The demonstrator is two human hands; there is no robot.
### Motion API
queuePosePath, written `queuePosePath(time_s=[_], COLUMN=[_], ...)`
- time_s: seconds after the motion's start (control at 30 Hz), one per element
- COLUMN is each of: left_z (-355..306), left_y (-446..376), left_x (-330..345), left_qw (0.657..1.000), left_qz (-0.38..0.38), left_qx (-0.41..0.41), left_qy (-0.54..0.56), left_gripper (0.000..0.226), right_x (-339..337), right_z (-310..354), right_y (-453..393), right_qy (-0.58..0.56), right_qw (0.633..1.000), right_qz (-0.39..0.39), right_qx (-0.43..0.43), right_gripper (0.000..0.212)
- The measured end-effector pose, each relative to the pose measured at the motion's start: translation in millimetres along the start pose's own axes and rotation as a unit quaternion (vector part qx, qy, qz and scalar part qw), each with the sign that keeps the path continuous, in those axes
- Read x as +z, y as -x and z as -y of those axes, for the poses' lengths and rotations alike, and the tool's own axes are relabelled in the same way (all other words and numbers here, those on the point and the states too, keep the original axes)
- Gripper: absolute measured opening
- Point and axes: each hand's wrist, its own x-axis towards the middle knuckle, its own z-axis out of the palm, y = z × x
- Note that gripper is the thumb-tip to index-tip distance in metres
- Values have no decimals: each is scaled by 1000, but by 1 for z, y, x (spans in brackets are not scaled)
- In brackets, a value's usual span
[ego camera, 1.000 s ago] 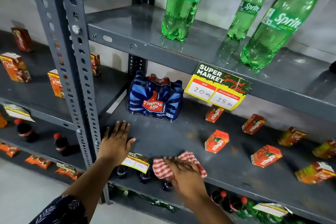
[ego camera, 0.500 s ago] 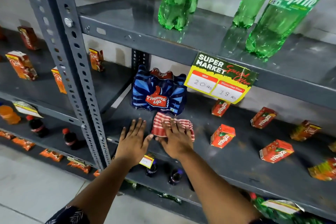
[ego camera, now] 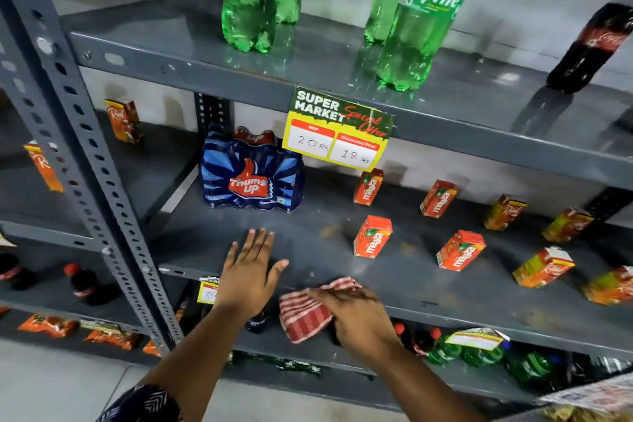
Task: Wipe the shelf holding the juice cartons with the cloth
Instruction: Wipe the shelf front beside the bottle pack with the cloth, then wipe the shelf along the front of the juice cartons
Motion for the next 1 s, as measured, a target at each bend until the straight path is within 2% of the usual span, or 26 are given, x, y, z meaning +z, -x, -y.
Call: queuePosePath(time_s=[0.07,0.13,0.17,0.2,0.3,0.33,0.43,0.57,0.7,0.8,0.87,0.9,1.0], left_z=[-7,-15,-20,-25,-39,-41,-42,-41,-46,-54,-66,-74,-99], left_y=[-4,-8,-9,-9,-5,-2,9,17,18,17,13,11,3], left_x=[-1,-2,-3,-3,1,3,15,28,28,26,24,25,31], left_qw=[1000,1000,1000,1000,998,998,999,995,995,997,997,998,997], left_qz=[3,-3,-10,-18,-35,-41,-25,66,48,11,11,15,40], left_qx=[10,5,-4,-14,-42,-48,-27,-3,-25,-23,-28,-30,-20], left_qy=[-6,4,12,18,19,18,1,-69,-78,-75,-66,-61,-58], left_gripper=[87,76,69,63,56,56,56,64,78,80,80,81,81], right_x=[-13,-23,-27,-28,-5,7,36,41,18,-10,-20,-24,-21], right_z=[-9,-16,-18,-20,-26,-27,-31,-39,-53,-77,-99,-108,-123], right_y=[-3,-21,-34,-44,-57,-53,-28,2,36,63,65,61,46], right_qy=[2,27,31,34,48,44,9,-1,-43,-95,-75,-67,-22], right_qw=[999,993,993,995,995,992,993,995,994,987,981,979,986], right_qz=[-50,-108,-109,-84,71,98,67,58,65,-19,-100,-108,-3], right_qx=[12,22,27,31,50,64,94,78,73,130,151,159,165], right_gripper=[73,68,67,69,72,70,72,73,69,69,68,67,61])
